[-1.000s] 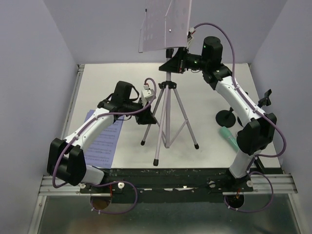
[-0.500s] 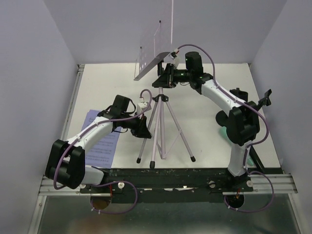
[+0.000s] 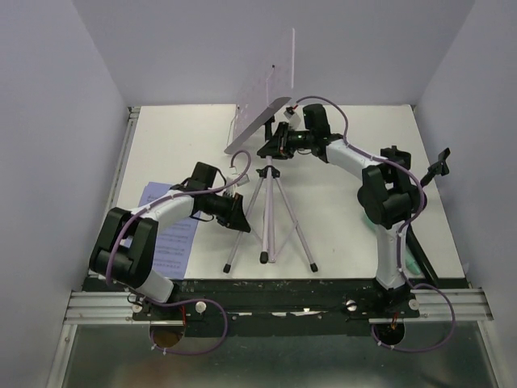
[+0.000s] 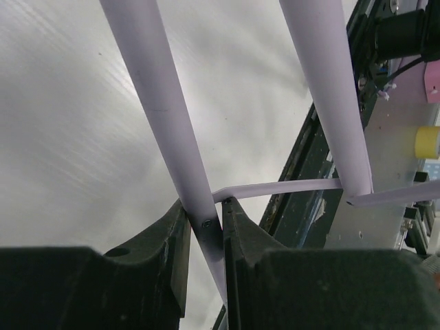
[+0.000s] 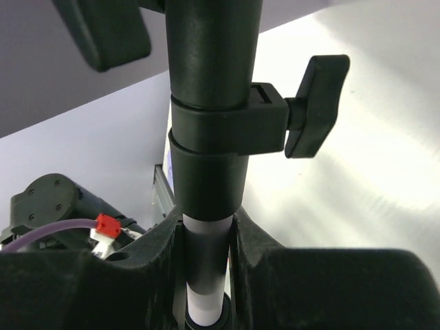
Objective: Pack up the instrument practice props
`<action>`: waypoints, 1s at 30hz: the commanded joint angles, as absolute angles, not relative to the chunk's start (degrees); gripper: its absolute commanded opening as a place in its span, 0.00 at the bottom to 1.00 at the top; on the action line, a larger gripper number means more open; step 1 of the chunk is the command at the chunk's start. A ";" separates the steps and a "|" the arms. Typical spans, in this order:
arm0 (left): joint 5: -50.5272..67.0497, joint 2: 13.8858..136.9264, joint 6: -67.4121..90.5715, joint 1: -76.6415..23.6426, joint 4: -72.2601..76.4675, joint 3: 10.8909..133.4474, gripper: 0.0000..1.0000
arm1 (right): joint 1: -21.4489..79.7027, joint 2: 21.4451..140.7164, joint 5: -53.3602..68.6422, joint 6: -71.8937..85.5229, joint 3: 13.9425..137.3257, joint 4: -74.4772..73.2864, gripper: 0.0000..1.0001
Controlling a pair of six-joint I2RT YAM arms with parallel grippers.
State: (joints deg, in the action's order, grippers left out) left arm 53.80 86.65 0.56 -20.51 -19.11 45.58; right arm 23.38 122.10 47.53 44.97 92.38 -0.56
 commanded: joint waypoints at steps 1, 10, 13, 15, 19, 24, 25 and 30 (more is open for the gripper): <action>60.82 86.13 3.86 -18.55 -2.30 47.29 0.00 | 23.29 124.80 40.52 37.35 92.81 6.42 0.00; 60.12 87.98 21.78 -16.00 15.62 42.46 0.00 | 22.59 122.17 32.62 36.74 89.39 0.80 0.88; 59.15 88.68 24.25 -14.94 18.63 41.31 0.00 | 22.32 120.85 29.37 36.74 87.81 -4.29 0.99; 58.54 88.86 25.57 -14.24 19.94 40.87 0.00 | 22.24 119.97 27.78 36.04 87.02 -7.10 1.00; 57.57 88.24 29.09 -12.83 22.15 39.90 0.00 | 21.89 115.77 25.31 35.42 83.68 -11.69 1.00; 56.95 86.93 28.22 -12.74 21.80 38.50 0.00 | 21.27 108.65 29.61 35.60 77.97 -12.65 0.99; 56.43 86.66 27.95 -12.83 21.45 38.41 0.00 | 21.27 107.24 30.14 35.68 77.26 -13.09 1.00; 55.90 85.52 27.16 -12.74 20.92 38.50 0.00 | 21.36 102.93 29.19 33.84 74.62 -16.43 1.00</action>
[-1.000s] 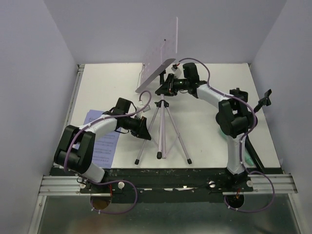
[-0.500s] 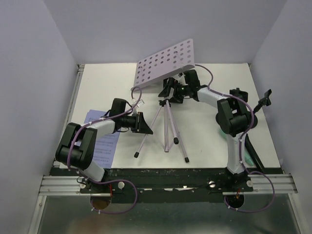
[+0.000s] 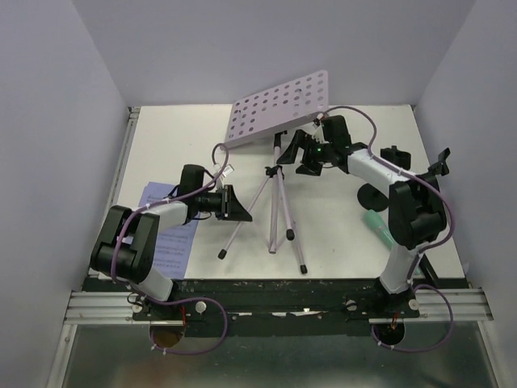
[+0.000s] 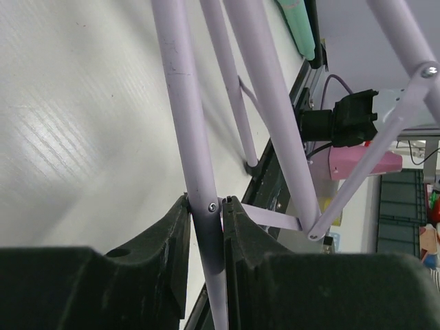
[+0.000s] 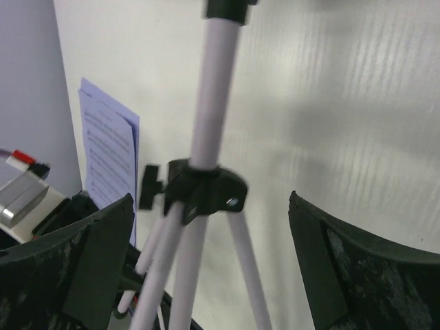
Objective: Pack up the instrument practice props
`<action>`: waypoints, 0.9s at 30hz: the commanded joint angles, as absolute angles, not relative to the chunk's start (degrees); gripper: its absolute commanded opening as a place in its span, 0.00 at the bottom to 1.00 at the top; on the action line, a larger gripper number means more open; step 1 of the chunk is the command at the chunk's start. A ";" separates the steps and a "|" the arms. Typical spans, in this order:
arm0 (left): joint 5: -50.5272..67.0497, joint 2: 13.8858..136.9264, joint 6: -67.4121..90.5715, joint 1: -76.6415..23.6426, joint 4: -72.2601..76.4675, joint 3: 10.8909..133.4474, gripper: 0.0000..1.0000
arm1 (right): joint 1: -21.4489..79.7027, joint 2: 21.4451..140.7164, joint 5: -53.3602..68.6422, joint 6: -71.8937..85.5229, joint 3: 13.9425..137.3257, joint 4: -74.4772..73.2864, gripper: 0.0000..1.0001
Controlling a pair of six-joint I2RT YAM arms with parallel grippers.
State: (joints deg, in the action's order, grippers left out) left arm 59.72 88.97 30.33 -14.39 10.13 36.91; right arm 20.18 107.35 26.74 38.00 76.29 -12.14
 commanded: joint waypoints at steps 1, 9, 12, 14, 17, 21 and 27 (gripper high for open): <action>55.90 85.34 26.90 -12.74 20.74 38.50 0.00 | 21.27 102.31 28.83 33.14 74.10 -17.31 1.00; 54.06 83.24 24.44 -13.71 18.20 37.97 0.00 | 21.88 95.72 31.14 30.67 70.76 -23.28 0.99; 53.53 82.62 23.56 -15.20 16.88 38.14 0.00 | 22.24 96.06 26.81 30.06 70.49 -24.08 1.00; 53.17 82.70 23.29 -16.17 16.44 38.23 0.03 | 22.76 97.55 25.06 30.23 71.27 -24.26 1.00; 52.47 83.84 22.77 -17.40 15.73 38.85 0.05 | 24.43 100.80 25.49 29.18 73.82 -23.82 1.00; 51.94 84.99 22.41 -18.98 15.91 39.72 0.04 | 26.63 105.98 22.42 28.92 77.86 -25.05 1.00; 52.38 85.34 22.15 -20.83 15.65 41.22 0.05 | 29.09 111.96 18.73 29.18 82.61 -26.63 1.00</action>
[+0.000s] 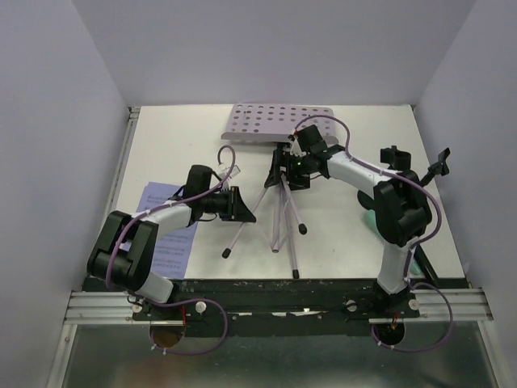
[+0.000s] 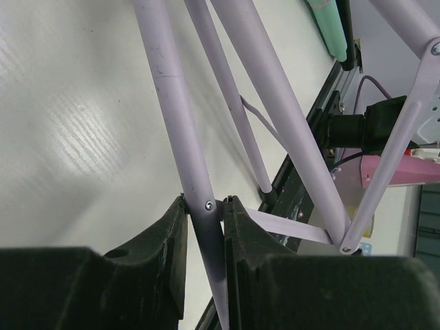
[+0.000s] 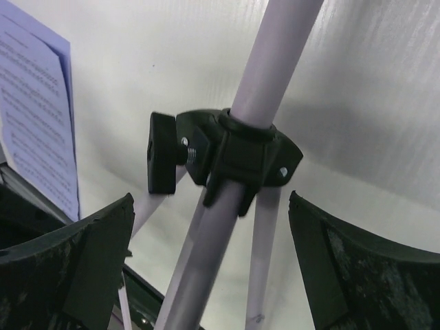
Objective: Pack up the instrument practice props
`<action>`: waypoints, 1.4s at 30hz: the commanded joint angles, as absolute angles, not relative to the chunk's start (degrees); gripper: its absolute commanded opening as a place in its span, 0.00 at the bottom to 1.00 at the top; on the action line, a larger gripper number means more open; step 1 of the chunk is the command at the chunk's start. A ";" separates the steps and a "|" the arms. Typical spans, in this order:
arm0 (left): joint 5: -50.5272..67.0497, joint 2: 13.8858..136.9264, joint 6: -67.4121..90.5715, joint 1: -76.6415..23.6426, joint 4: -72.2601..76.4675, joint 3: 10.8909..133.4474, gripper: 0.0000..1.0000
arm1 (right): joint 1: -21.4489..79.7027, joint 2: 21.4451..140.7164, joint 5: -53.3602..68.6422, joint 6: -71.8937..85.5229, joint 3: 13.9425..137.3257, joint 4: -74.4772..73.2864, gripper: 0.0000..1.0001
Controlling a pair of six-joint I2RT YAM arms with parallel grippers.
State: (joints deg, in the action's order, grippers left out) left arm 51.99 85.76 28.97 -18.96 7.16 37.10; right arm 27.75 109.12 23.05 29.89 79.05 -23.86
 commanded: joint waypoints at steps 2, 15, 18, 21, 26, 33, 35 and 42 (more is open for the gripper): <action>52.65 85.34 21.71 -21.79 15.56 42.09 0.05 | 30.14 113.02 16.97 29.09 83.41 -27.86 1.00; 55.99 91.05 17.75 -28.83 12.93 52.03 0.21 | 33.13 115.58 11.78 31.99 81.04 -28.65 0.76; 55.02 91.50 16.53 -28.92 11.08 53.08 0.37 | 33.13 115.75 11.60 31.29 80.77 -28.30 0.70; 53.88 91.58 15.30 -28.92 8.71 53.79 0.53 | 33.13 115.58 11.95 30.41 79.81 -27.16 0.62; 53.26 89.22 12.75 -28.57 3.53 55.19 0.66 | 33.13 115.14 10.20 27.34 77.96 -26.37 0.63; 53.09 85.87 9.58 -26.81 -5.70 56.25 0.69 | 33.31 116.10 7.82 25.49 77.17 -25.05 0.94; 53.17 84.64 9.84 -26.63 -6.24 55.55 0.69 | 33.83 116.28 7.30 24.61 77.08 -24.70 0.95; 53.61 80.86 10.98 -23.82 -10.02 56.95 0.69 | 35.24 117.42 3.08 27.51 76.82 -27.86 0.74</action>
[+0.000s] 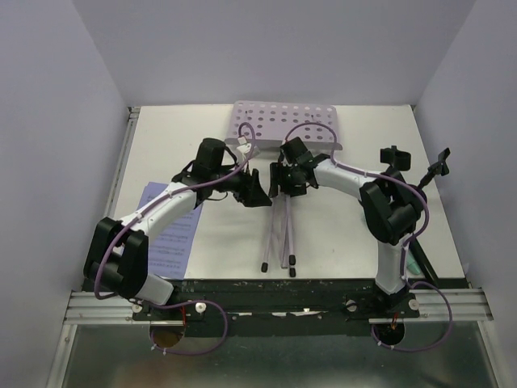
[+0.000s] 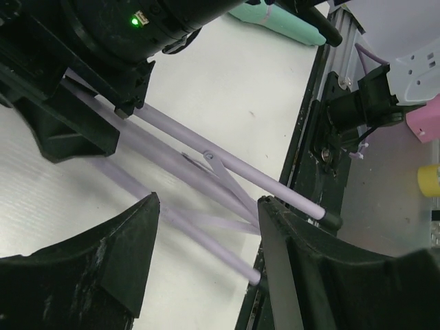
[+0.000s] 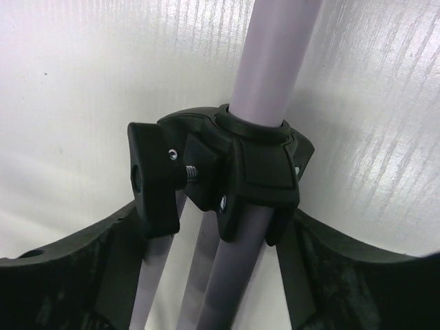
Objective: Pack up the instrument practice props
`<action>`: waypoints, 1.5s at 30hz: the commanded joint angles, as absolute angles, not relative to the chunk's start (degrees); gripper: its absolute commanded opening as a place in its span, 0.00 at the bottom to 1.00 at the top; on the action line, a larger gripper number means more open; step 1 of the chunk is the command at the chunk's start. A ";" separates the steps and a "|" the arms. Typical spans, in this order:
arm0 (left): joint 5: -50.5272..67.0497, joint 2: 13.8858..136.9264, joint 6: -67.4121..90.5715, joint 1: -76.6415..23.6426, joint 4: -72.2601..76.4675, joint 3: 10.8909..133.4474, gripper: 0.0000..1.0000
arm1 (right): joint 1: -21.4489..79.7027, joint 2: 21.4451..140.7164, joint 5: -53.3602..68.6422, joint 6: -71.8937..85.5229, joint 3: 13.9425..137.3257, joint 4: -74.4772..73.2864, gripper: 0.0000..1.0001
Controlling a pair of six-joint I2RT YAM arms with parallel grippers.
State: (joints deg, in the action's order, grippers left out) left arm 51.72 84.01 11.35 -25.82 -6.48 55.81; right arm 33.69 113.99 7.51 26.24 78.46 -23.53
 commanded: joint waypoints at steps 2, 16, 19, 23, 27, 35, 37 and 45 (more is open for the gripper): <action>53.35 79.55 11.77 -22.42 -9.84 57.04 0.70 | 35.33 117.42 2.64 27.60 77.25 -28.30 0.67; 44.74 76.11 17.75 -17.58 -9.76 51.24 0.80 | 35.77 116.28 2.90 26.28 76.02 -25.93 0.03; 44.30 76.55 19.07 -17.23 -8.70 50.19 0.84 | 35.68 116.10 3.69 26.45 76.99 -26.01 0.00; 44.47 77.43 20.39 -16.70 -7.91 49.75 0.85 | 35.60 115.58 5.01 27.33 78.31 -26.19 0.13; 46.22 78.92 21.62 -16.61 -5.54 49.48 0.86 | 35.25 112.25 7.64 27.07 79.19 -26.19 0.74; 46.93 87.00 23.30 -17.22 -2.19 55.10 0.99 | 31.73 102.32 11.34 24.61 80.33 -26.28 0.99; 46.76 89.55 22.33 -18.10 -3.77 57.73 0.99 | 30.51 99.94 10.20 23.65 79.90 -26.98 0.99; 36.31 101.06 23.20 -26.36 -6.42 66.00 0.99 | 22.86 88.87 15.38 16.70 77.96 -25.22 0.99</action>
State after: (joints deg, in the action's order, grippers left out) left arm 43.97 95.46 22.09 -22.50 -4.75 62.54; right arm 25.93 93.47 11.88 20.80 78.65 -25.56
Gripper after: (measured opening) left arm 0.990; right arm 0.994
